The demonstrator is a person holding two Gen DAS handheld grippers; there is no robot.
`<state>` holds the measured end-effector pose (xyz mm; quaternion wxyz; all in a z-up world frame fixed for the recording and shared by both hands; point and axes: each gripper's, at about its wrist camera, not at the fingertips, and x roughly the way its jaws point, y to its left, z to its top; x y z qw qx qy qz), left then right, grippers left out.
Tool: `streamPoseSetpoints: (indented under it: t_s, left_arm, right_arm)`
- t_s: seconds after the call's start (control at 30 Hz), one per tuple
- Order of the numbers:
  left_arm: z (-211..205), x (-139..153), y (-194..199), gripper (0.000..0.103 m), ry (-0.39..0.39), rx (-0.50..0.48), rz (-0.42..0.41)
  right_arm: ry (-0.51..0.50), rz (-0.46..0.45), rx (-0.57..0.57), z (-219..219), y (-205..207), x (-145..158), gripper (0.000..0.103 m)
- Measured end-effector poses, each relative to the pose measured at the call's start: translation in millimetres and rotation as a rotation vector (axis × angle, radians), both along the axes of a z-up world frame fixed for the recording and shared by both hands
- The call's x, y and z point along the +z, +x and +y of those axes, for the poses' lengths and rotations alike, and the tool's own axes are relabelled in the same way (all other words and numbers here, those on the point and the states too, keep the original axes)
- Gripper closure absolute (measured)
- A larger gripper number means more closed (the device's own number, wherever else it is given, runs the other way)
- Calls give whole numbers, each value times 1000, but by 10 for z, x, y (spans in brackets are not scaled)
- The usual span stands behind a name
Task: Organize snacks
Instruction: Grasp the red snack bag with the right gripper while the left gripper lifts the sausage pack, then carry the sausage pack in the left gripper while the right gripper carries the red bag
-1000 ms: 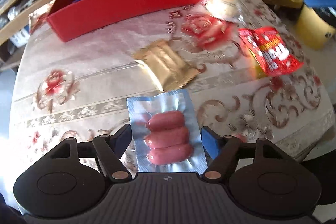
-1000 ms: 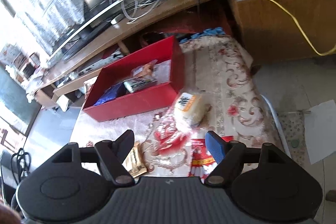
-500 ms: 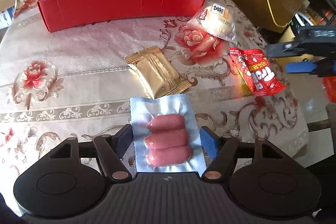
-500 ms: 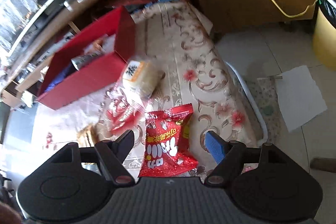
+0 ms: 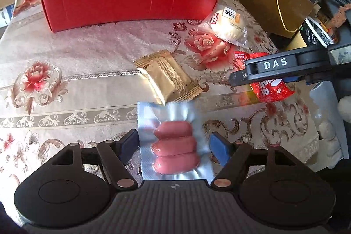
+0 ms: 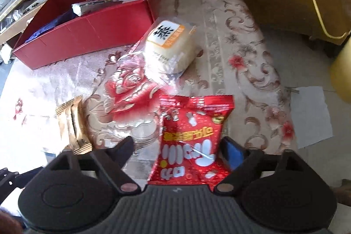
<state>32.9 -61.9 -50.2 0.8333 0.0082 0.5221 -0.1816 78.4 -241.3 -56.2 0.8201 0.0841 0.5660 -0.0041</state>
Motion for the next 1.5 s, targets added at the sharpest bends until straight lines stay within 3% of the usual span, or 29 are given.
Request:
streamPoseSetpoints:
  t_s: [0.2,0.3,0.37,0.43,0.47,0.7,1.5]
  left_arm:
    - [-59,-42,-2,10,13,-31,-6]
    - [-105,-63,-8,8,38,-46,-11]
    - [-113,-65,-10,12,53,-46,-13]
    - [-120,-57,-20,19,81,-47,-21]
    - [-123,-51,-28,25,99,-49,-28]
    - [-30,-7,-62,27,100,-29,-28]
    - [150,197,9,28,-13,30,-44]
  right_arm:
    - [-107,40,69,230,43,-65,0]
    - [-85,28,65,194,18,-49,1]
    - [-100,20,71,195,-17,-22,9]
    - [-104,14,81,212,-71,30,22]
    - [-96,9,90,216,-99,56,34]
    - [-50,-24,125,277,-255,210,52]
    - [43,-75,136,322,-404,386,55]
